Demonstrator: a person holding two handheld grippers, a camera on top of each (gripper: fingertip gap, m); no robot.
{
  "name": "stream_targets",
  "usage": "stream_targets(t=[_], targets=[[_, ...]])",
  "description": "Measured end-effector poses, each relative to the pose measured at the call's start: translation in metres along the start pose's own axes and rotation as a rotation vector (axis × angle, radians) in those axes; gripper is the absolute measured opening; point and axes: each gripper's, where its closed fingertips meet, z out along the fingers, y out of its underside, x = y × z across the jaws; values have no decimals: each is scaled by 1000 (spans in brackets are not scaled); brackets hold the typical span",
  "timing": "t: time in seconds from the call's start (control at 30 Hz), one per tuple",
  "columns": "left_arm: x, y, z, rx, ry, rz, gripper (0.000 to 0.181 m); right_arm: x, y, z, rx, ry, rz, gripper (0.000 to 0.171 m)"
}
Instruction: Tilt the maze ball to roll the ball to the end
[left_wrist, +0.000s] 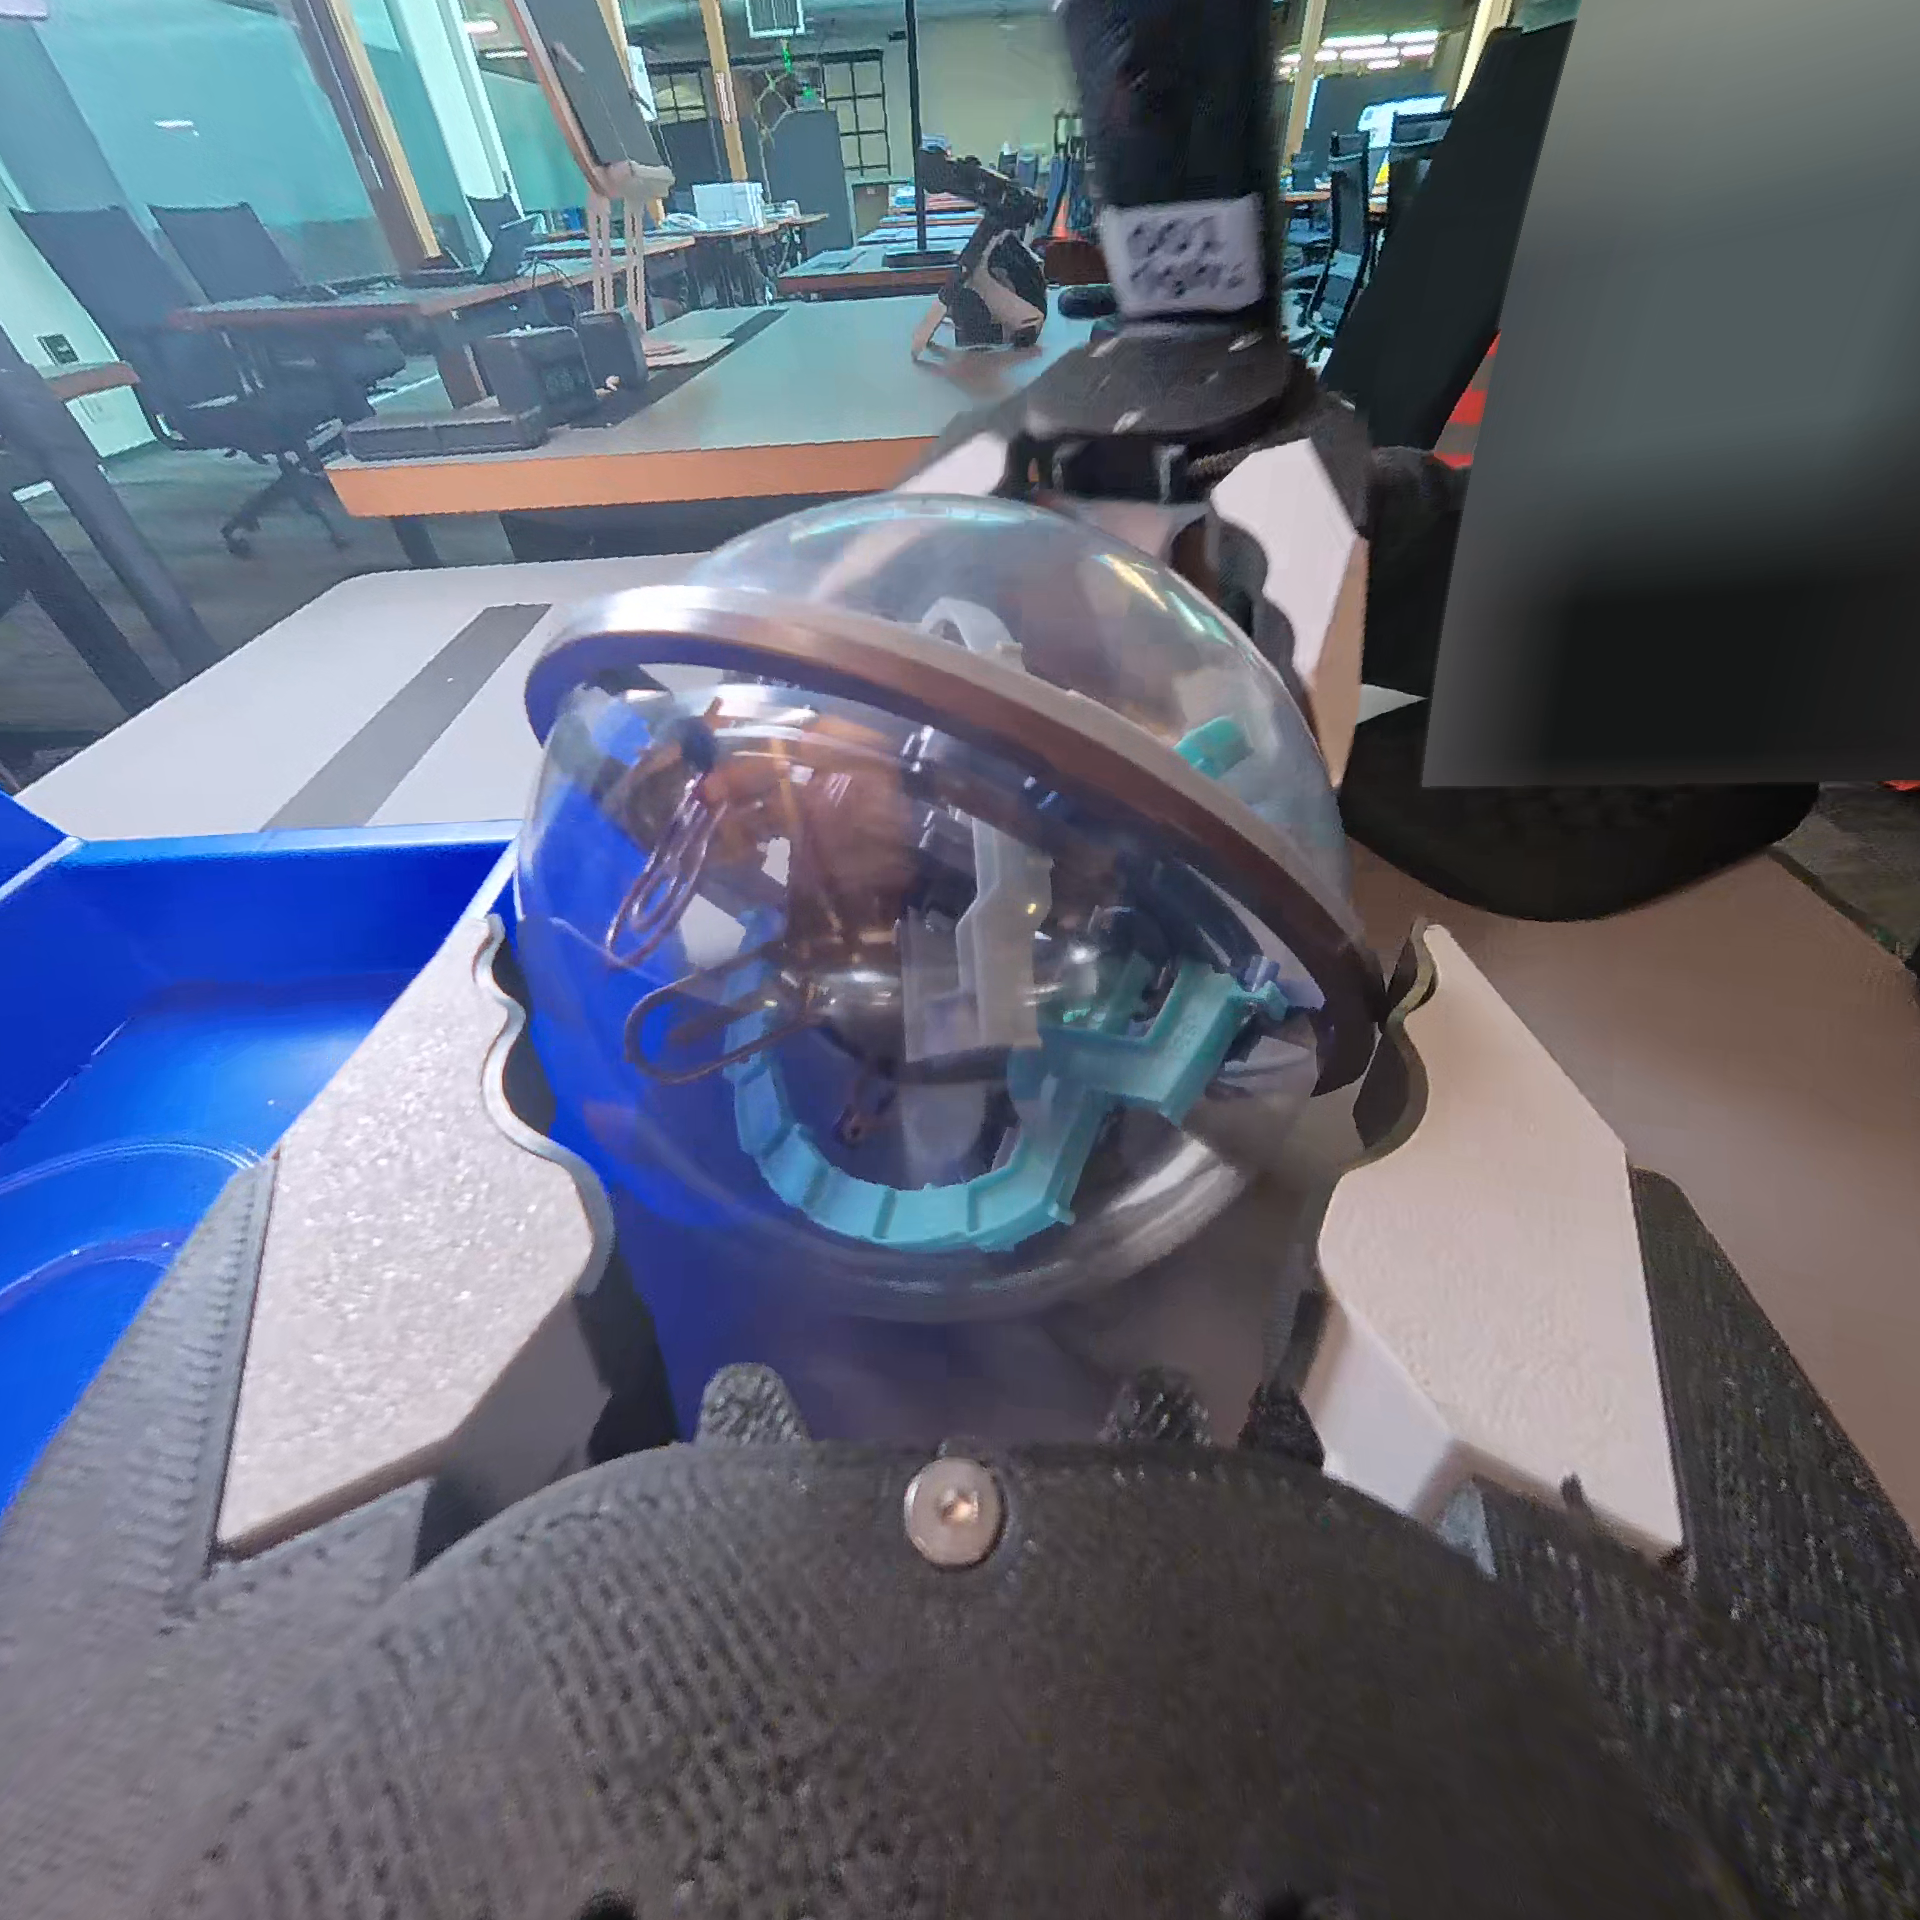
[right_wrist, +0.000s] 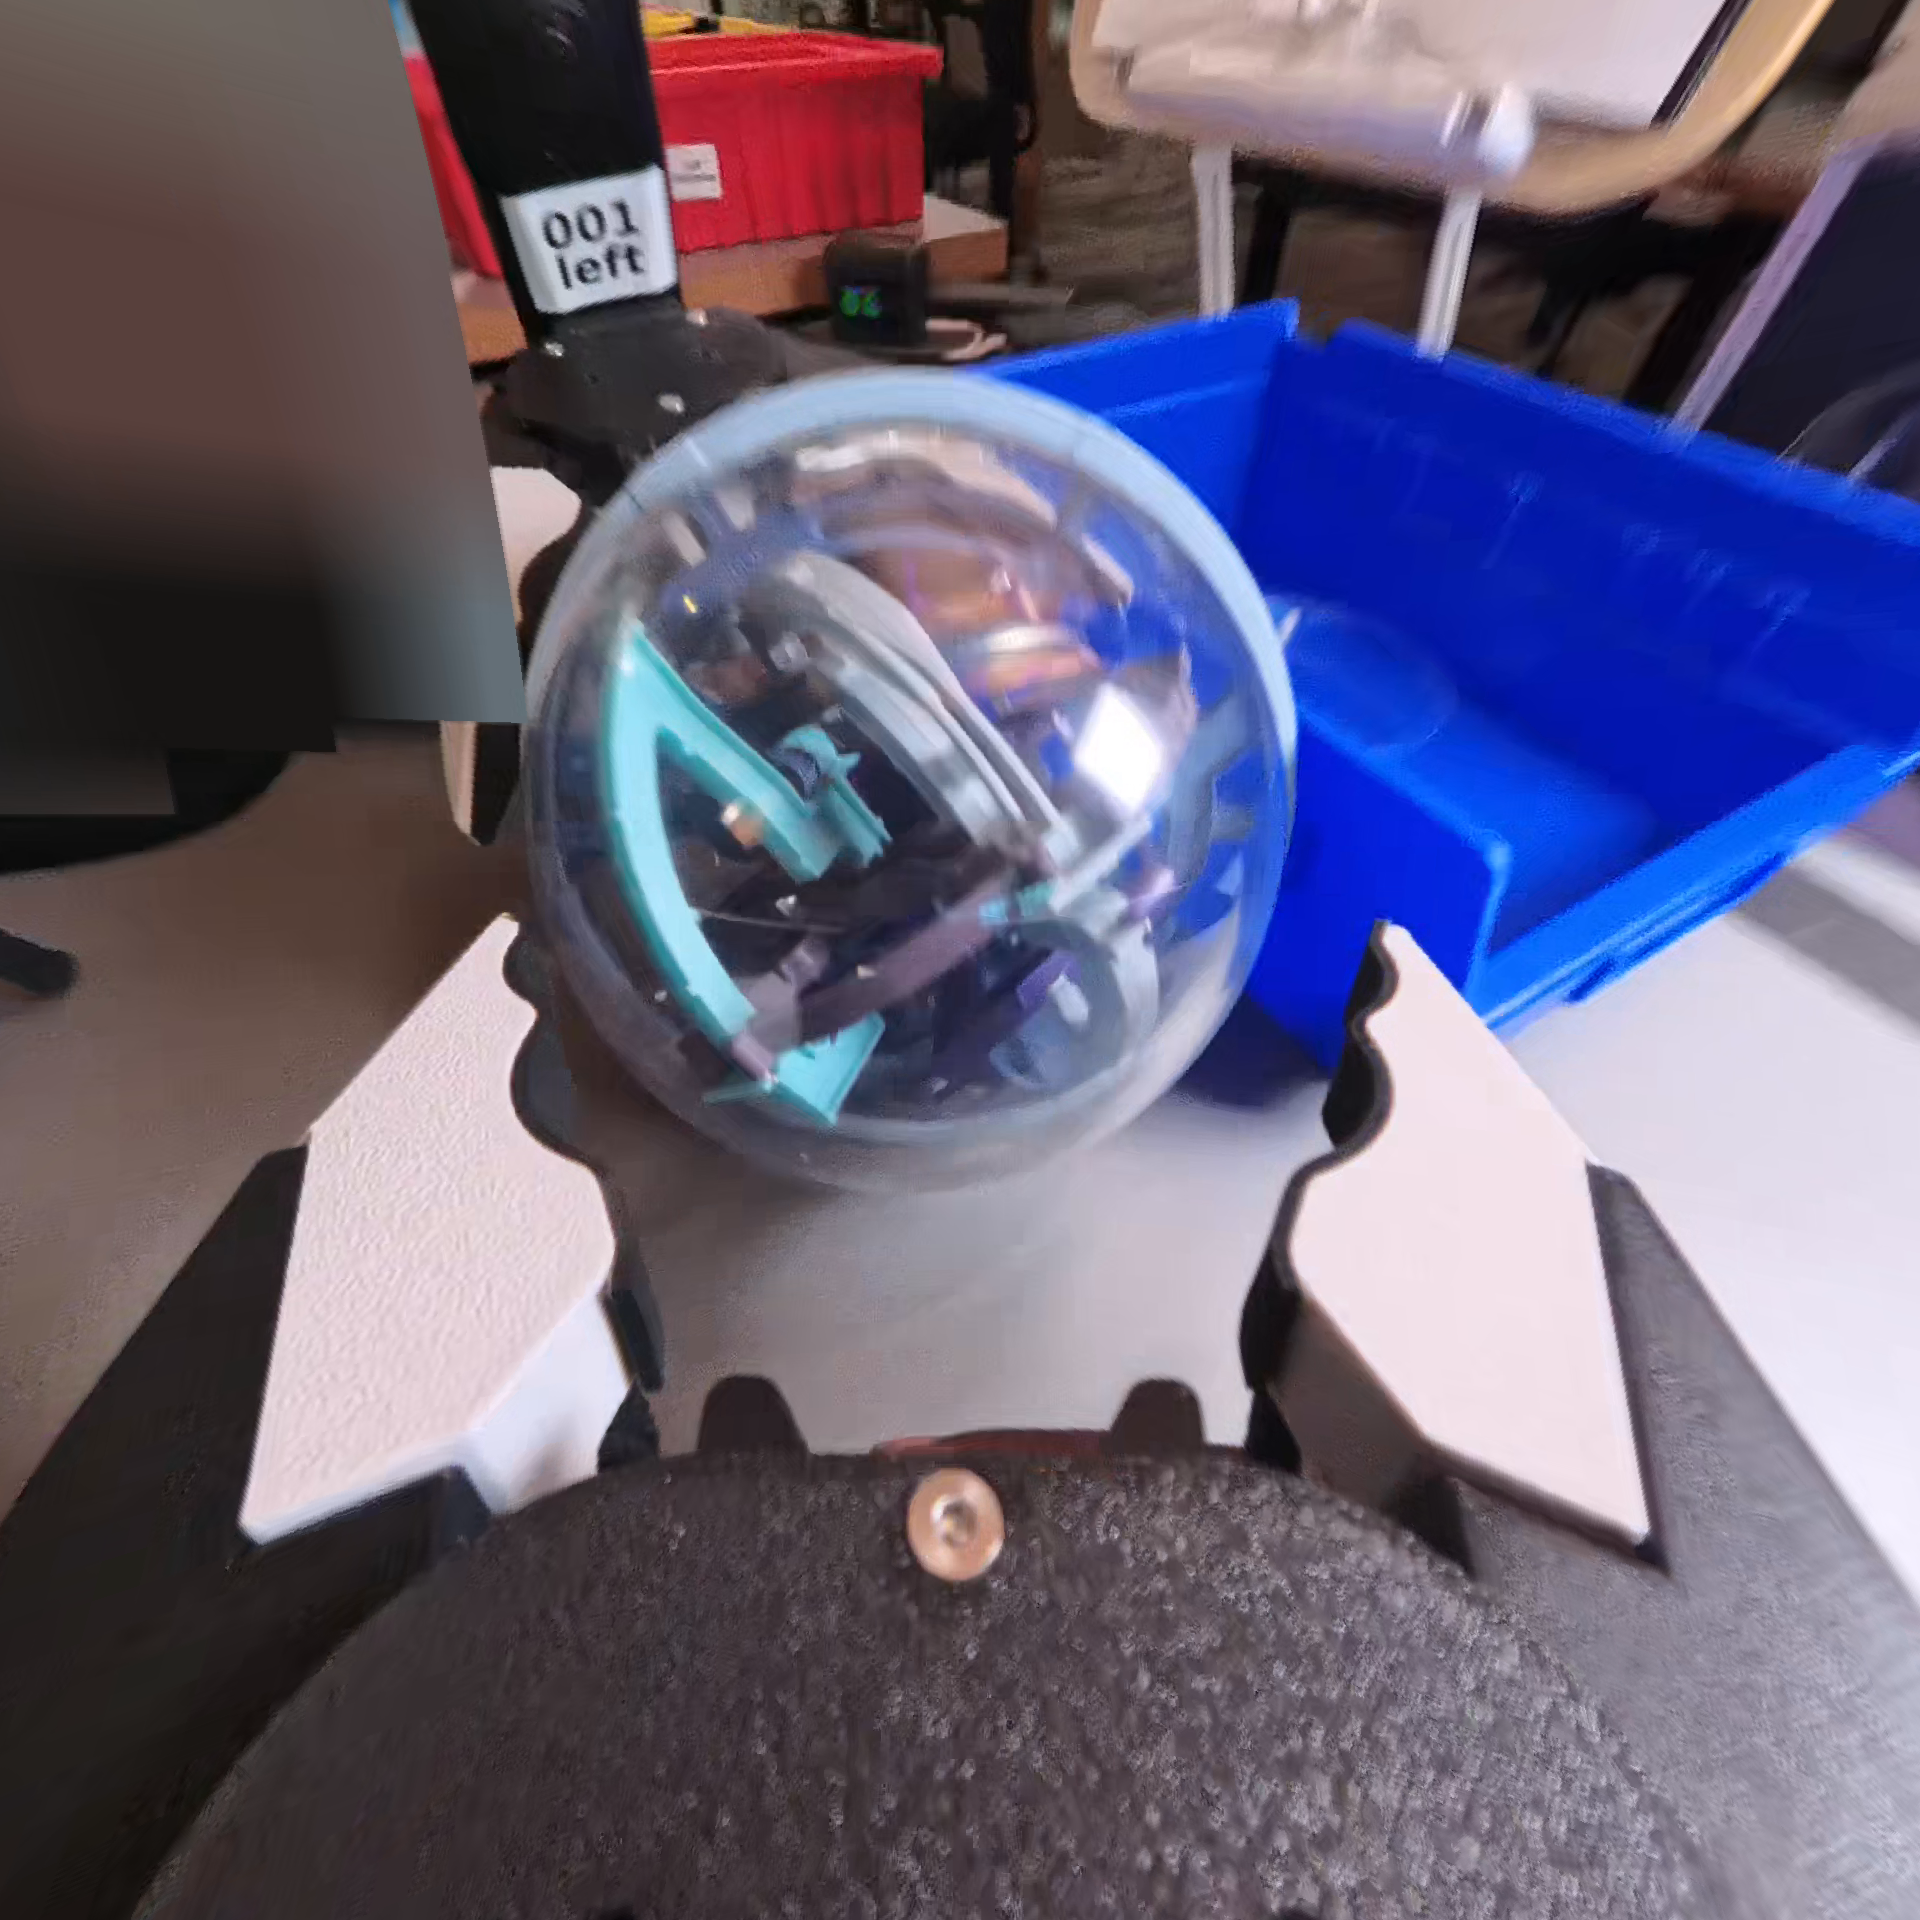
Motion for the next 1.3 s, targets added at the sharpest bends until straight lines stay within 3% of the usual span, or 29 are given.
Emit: stream_targets(t=[0.1, 0.23, 0.43, 0.5, 0.73, 1.0, 1.1, 1.3], targets=[[-1, -2, 3, 0, 1, -26, 155, -7, -14, -2, -23, 116, -209, 145], [-2, -5, 7, 5, -9, -87, 154, -6, 6, 16, -103, 180, -342, 151], [9, 17, 2, -56, 59, 32, 157, -10, 4, 11, 30, -4, -104, 151], [6, 25, 0, -67, 47, 59, 147, -12, 2, 9, 76, -65, -21, 150], [7, 21, 3, -37, 16, 67, 145, -14, 7, 7, 86, -127, 22, 151], [5, 14, 9, -13, -5, 48, 138, -8, 16, -21, -80, 111, -170, 145], [2, 13, 17, -15, -8, 24, 141, -7, 26, -13, -113, 179, -253, 153], [-2, 13, 18, -21, -45, -8, 146, -3, 20, 0, -12, 167, -229, 157]])
